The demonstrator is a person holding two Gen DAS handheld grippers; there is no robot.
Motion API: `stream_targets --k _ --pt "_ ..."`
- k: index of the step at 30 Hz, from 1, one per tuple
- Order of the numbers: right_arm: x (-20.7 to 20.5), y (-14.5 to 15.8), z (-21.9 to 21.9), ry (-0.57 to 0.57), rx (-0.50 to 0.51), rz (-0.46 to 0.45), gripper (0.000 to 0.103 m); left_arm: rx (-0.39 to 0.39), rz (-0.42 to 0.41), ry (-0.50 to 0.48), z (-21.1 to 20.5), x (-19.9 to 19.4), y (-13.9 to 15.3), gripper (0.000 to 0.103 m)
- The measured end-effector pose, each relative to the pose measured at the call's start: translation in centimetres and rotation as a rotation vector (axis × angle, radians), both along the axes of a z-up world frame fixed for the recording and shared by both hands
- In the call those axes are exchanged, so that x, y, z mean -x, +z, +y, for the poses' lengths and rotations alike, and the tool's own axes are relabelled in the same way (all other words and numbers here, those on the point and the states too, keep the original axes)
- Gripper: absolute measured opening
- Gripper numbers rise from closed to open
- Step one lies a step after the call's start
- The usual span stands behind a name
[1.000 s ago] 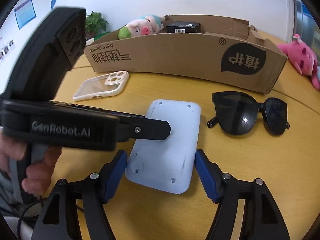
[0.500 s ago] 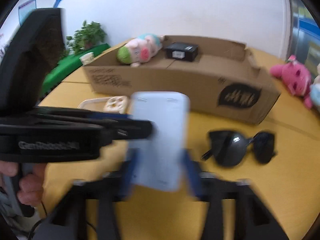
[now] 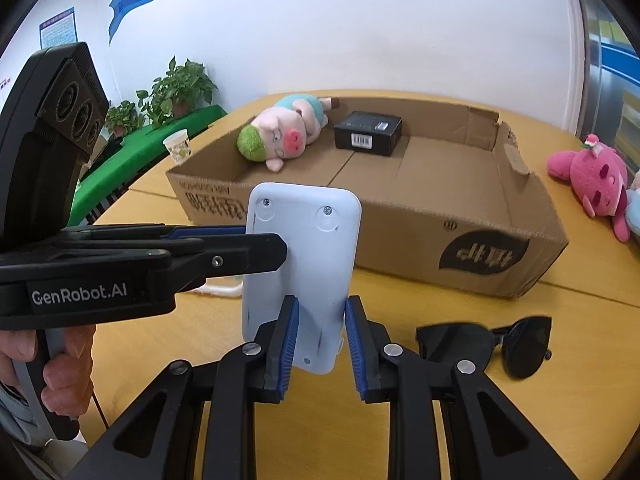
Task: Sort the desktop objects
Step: 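Close the right gripper on the white power bank and lift it, then carry the power bank with the right gripper into the cardboard box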
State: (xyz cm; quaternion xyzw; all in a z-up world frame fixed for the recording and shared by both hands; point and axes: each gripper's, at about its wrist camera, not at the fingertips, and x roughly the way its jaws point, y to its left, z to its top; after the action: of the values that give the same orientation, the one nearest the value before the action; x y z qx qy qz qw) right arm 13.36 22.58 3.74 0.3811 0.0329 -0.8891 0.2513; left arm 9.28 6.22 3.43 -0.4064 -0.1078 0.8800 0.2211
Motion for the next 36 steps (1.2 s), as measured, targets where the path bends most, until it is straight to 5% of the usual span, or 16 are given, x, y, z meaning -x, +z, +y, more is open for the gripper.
stream_targets --k 18,27,36 --pt "7.1 8.2 -0.2 -0.04 0.005 0.201 0.025 0.024 0.227 -0.036 1.5 8.0 9.2 0.027" --pt "15.5 7.3 0.8 -0.061 0.078 0.116 0.025 0.03 0.181 -0.036 2.5 14.9 8.7 0.025" --pt "24.3 4.5 3.4 -0.11 0.119 -0.015 0.026 -0.001 0.034 -0.044 4.2 23.3 4.4 0.025"
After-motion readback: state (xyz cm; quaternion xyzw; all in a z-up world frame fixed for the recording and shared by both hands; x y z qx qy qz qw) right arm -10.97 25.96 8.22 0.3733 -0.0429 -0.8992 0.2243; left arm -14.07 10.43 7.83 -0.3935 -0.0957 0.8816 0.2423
